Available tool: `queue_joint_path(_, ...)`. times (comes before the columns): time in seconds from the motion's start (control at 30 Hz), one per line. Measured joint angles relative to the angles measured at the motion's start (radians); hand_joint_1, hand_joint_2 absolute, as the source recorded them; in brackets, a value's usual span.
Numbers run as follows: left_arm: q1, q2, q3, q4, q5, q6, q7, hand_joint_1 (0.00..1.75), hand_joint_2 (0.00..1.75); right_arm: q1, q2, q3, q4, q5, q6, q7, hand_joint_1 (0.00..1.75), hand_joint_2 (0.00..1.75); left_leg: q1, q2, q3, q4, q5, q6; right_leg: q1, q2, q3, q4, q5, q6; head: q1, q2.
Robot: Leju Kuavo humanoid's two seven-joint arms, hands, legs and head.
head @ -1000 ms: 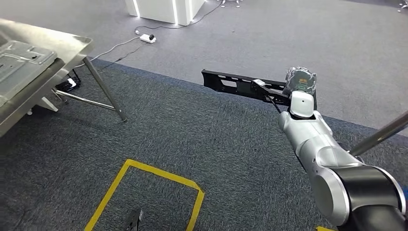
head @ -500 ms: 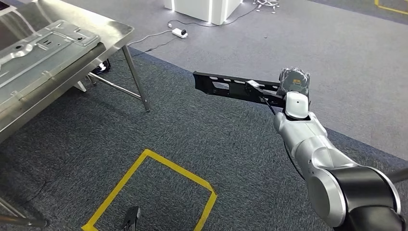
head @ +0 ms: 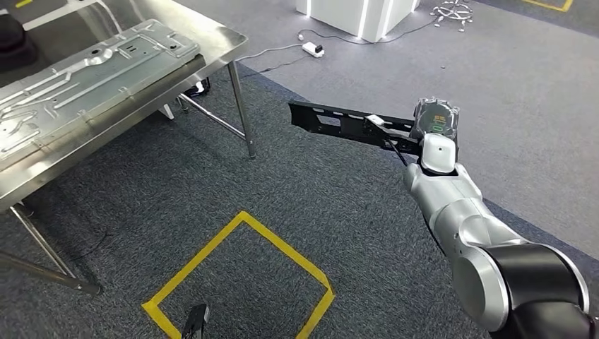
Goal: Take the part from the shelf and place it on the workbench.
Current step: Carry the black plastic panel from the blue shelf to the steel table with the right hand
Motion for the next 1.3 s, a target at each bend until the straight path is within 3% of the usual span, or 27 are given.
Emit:
queue_joint_path(0.03, 0.001, 0.000, 0.000, 0.000, 0.000, 0.000, 0.000, 0.00, 1.75, 0.002, 0.000, -0.001, 0.000, 0.000, 0.000, 0.000, 1.75, 1.75, 0.005, 0.003, -0.012, 0.015, 0.006, -0.006, 0.000, -0.012, 0.001, 0.001, -0.003, 0.002, 0.000, 0.000)
queue_joint_path(0.07, 0.001, 0.000, 0.000, 0.000, 0.000, 0.000, 0.000, 0.00, 1.75, 0.003, 0.000, -0.001, 0.000, 0.000, 0.000, -0.002, 1.75, 1.75, 0.010, 0.008, -0.002, -0.013, 0.031, -0.011, -0.002, -0.024, 0.002, 0.003, -0.006, 0.006, 0.000, 0.000)
queue_joint_path(0.13, 0.000, 0.000, 0.000, 0.000, 0.000, 0.001, 0.000, 0.00, 1.75, 0.004, 0.002, -0.003, 0.000, 0.000, -0.001, -0.007, 1.75, 1.75, 0.013, 0.037, 0.063, -0.146, 0.097, -0.019, -0.004, -0.045, 0.005, 0.012, -0.017, 0.016, 0.000, 0.000)
queue_joint_path(0.2, -0.002, -0.002, 0.000, 0.001, 0.000, 0.004, 0.002, 0.00, 1.75, 0.004, 0.005, -0.004, -0.001, 0.000, -0.004, -0.017, 1.75, 1.75, 0.008, 0.058, 0.110, -0.239, 0.127, -0.012, 0.000, -0.061, 0.005, 0.023, -0.027, 0.029, 0.001, 0.000)
queue_joint_path(0.3, -0.004, -0.004, 0.000, 0.002, 0.001, 0.013, 0.005, 0.00, 1.75, 0.006, 0.018, -0.007, -0.001, 0.000, -0.013, -0.028, 1.75, 1.75, 0.002, 0.037, 0.115, -0.247, 0.125, 0.010, 0.000, -0.081, 0.010, 0.025, -0.035, 0.046, 0.003, 0.000)
queue_joint_path(0.33, -0.005, -0.004, -0.001, 0.002, 0.001, 0.017, 0.006, 0.00, 1.75, 0.007, 0.022, -0.008, -0.002, 0.000, -0.015, -0.030, 1.75, 1.75, 0.002, 0.027, 0.117, -0.249, 0.126, 0.017, -0.003, -0.076, 0.010, 0.031, -0.043, 0.051, 0.003, 0.000)
queue_joint_path(0.4, -0.011, -0.007, -0.001, 0.002, 0.002, 0.027, 0.010, 0.00, 1.75, 0.007, 0.026, -0.010, -0.002, 0.000, -0.017, -0.033, 1.75, 1.75, 0.004, 0.009, 0.121, -0.254, 0.128, 0.029, -0.008, -0.036, -0.018, 0.095, -0.085, 0.056, 0.004, 0.000)
queue_joint_path(0.47, -0.016, -0.010, -0.001, 0.002, 0.002, 0.034, 0.014, 0.00, 1.75, 0.009, 0.028, -0.010, -0.001, 0.000, -0.016, -0.034, 1.75, 1.75, 0.003, -0.010, 0.121, -0.254, 0.128, 0.037, -0.008, 0.010, -0.086, 0.233, -0.147, 0.054, 0.004, 0.000)
queue_joint_path(0.5, -0.018, -0.011, -0.001, 0.002, 0.003, 0.037, 0.016, 0.00, 1.75, 0.012, 0.029, -0.010, 0.000, 0.000, -0.015, -0.033, 1.75, 1.75, 0.000, -0.022, 0.121, -0.254, 0.127, 0.039, -0.006, 0.019, -0.120, 0.298, -0.167, 0.052, 0.005, 0.000)
queue_joint_path(0.53, -0.019, -0.013, -0.001, 0.002, 0.003, 0.039, 0.018, 0.00, 1.75, 0.014, 0.030, -0.011, 0.001, 0.000, -0.014, -0.033, 1.75, 1.75, -0.002, -0.035, 0.121, -0.253, 0.127, 0.041, -0.004, 0.024, -0.143, 0.332, -0.168, 0.049, 0.005, 0.000)
queue_joint_path(0.57, -0.019, -0.015, -0.001, 0.002, 0.003, 0.042, 0.020, 0.00, 1.75, 0.016, 0.030, -0.011, 0.001, 0.000, -0.013, -0.032, 1.75, 1.75, -0.004, -0.049, 0.122, -0.252, 0.127, 0.042, -0.003, 0.027, -0.147, 0.328, -0.150, 0.044, 0.004, 0.000)
queue_joint_path(0.6, -0.019, -0.016, -0.001, 0.002, 0.003, 0.044, 0.022, 0.00, 1.75, 0.017, 0.030, -0.010, 0.001, 0.000, -0.012, -0.032, 1.75, 1.75, -0.006, -0.063, 0.122, -0.251, 0.127, 0.042, 0.000, 0.032, -0.133, 0.284, -0.115, 0.038, 0.004, 0.000)
queue_joint_path(0.63, -0.020, -0.019, -0.001, 0.002, 0.003, 0.047, 0.023, 0.00, 1.75, 0.017, 0.031, -0.011, 0.001, 0.000, -0.011, -0.032, 1.75, 1.75, -0.006, -0.077, 0.122, -0.249, 0.127, 0.042, 0.002, 0.045, -0.104, 0.212, -0.073, 0.030, 0.004, 0.000)
queue_joint_path(0.7, -0.023, -0.024, -0.001, 0.002, 0.003, 0.050, 0.023, 0.00, 1.75, 0.015, 0.032, -0.011, 0.001, 0.000, -0.011, -0.033, 1.75, 1.75, -0.007, -0.100, 0.118, -0.247, 0.128, 0.038, 0.004, 0.082, -0.049, 0.087, -0.023, 0.018, 0.004, 0.000)
queue_joint_path(0.73, -0.023, -0.027, -0.002, 0.002, 0.003, 0.051, 0.023, 0.00, 1.75, 0.014, 0.033, -0.011, 0.001, 0.000, -0.011, -0.034, 1.75, 1.75, -0.006, -0.110, 0.116, -0.247, 0.130, 0.034, 0.005, 0.093, -0.034, 0.056, -0.017, 0.016, 0.004, 0.000)
queue_joint_path(0.8, -0.023, -0.029, -0.002, 0.002, 0.004, 0.052, 0.023, 0.00, 1.75, 0.013, 0.038, -0.011, 0.001, 0.000, -0.011, -0.035, 1.75, 1.75, -0.002, -0.131, 0.111, -0.250, 0.134, 0.023, 0.008, 0.084, -0.026, 0.042, -0.019, 0.014, 0.004, 0.000)
queue_joint_path(0.83, -0.023, -0.030, -0.002, 0.002, 0.004, 0.053, 0.023, 0.00, 1.75, 0.013, 0.042, -0.011, 0.001, 0.000, -0.011, -0.035, 1.75, 1.75, -0.003, -0.126, 0.110, -0.249, 0.132, 0.018, 0.006, 0.072, -0.022, 0.036, -0.017, 0.011, 0.004, 0.000)
queue_joint_path(0.9, -0.023, -0.030, -0.002, 0.002, 0.005, 0.053, 0.023, 0.00, 1.75, 0.011, 0.047, -0.011, 0.001, 0.000, -0.010, -0.033, 1.75, 1.75, -0.009, -0.073, 0.091, -0.209, 0.104, 0.009, 0.002, 0.048, -0.011, 0.020, -0.011, 0.002, 0.001, 0.000)
queue_joint_path(0.97, -0.025, -0.030, -0.002, 0.002, 0.006, 0.053, 0.020, 0.00, 1.75, 0.009, 0.047, -0.011, 0.001, 0.000, -0.006, -0.031, 1.75, 1.75, -0.007, -0.013, 0.038, -0.094, 0.043, 0.002, 0.002, 0.025, -0.006, 0.015, -0.010, -0.006, -0.003, 0.000)
queue_joint_path(1.03, -0.024, -0.031, -0.002, 0.002, 0.007, 0.052, 0.016, 0.00, 1.75, 0.009, 0.046, -0.011, 0.001, 0.000, -0.001, -0.029, 1.75, 1.75, 0.001, 0.001, -0.014, 0.012, 0.009, -0.007, 0.002, 0.003, -0.005, 0.016, -0.013, -0.007, -0.003, 0.000)
queue_joint_path(1.07, -0.024, -0.031, -0.002, 0.002, 0.007, 0.051, 0.015, 0.00, 1.75, 0.009, 0.046, -0.011, 0.001, 0.000, 0.001, -0.028, 1.75, 1.75, 0.005, 0.004, -0.018, 0.018, 0.018, -0.012, 0.001, -0.009, -0.005, 0.018, -0.015, -0.005, -0.003, 0.000)
queue_joint_path(1.13, -0.024, -0.030, -0.003, 0.002, 0.006, 0.051, 0.014, 0.00, 1.75, 0.009, 0.046, -0.011, 0.001, 0.000, 0.001, -0.026, 1.75, 1.75, 0.010, 0.023, 0.032, -0.081, 0.079, -0.018, -0.002, -0.030, -0.003, 0.025, -0.023, 0.003, -0.003, 0.000)
queue_joint_path(1.2, -0.025, -0.032, -0.003, 0.002, 0.006, 0.051, 0.014, 0.00, 1.75, 0.008, 0.045, -0.011, 0.001, 0.000, 0.001, -0.024, 1.75, 1.75, 0.005, 0.059, 0.097, -0.202, 0.119, -0.015, 0.001, -0.048, -0.002, 0.035, -0.034, 0.015, -0.003, 0.000)
queue_joint_path(1.27, -0.026, -0.033, -0.003, 0.002, 0.006, 0.051, 0.014, 0.00, 1.75, 0.006, 0.042, -0.011, 0.001, 0.000, 0.000, -0.021, 1.75, 1.75, -0.003, 0.067, 0.115, -0.241, 0.119, -0.001, 0.008, -0.065, 0.000, 0.039, -0.041, 0.025, -0.001, 0.000)
queue_joint_path(1.3, -0.026, -0.033, -0.004, 0.002, 0.007, 0.051, 0.014, 0.00, 1.75, 0.005, 0.040, -0.011, 0.001, 0.000, 0.000, -0.020, 1.75, 1.75, -0.002, 0.054, 0.113, -0.242, 0.121, 0.007, 0.008, -0.075, 0.003, 0.038, -0.042, 0.029, 0.000, 0.000)
